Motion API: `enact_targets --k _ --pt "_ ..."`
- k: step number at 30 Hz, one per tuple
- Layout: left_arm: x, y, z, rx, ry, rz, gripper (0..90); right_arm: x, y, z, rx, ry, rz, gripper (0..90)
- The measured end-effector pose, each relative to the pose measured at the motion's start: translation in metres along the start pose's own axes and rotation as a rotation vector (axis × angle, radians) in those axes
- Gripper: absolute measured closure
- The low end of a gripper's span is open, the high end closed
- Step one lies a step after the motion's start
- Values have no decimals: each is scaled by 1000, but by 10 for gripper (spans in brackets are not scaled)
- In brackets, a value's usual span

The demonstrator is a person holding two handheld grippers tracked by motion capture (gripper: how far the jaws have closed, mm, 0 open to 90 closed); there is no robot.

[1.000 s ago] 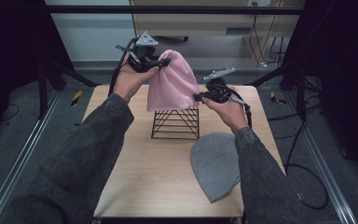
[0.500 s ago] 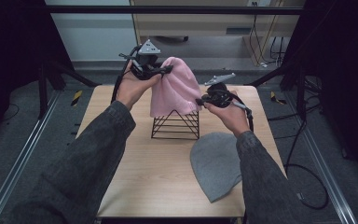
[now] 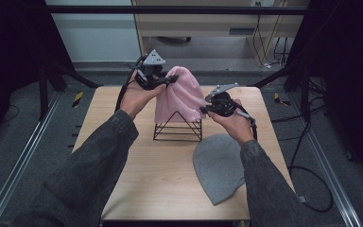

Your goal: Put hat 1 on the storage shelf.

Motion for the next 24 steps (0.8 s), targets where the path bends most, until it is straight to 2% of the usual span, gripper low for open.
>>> enact_targets --k 16,24 --pt "9 10 -24 -49 19 -39 746 -9 8 -28 -33 14 5 833" --pt "12 11 -38 -62 3 -45 746 -16 13 -39 -50 17 12 832"
Point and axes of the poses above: each handheld gripper's, and its own axes: y roughly forward along the jaws, z roughly out of its top, x roughly to its right, the point moved 1 cm from there along y, roughly forward along the jaws, and after that the axes turned 13 degrees about -y, right-handed, at the moved point
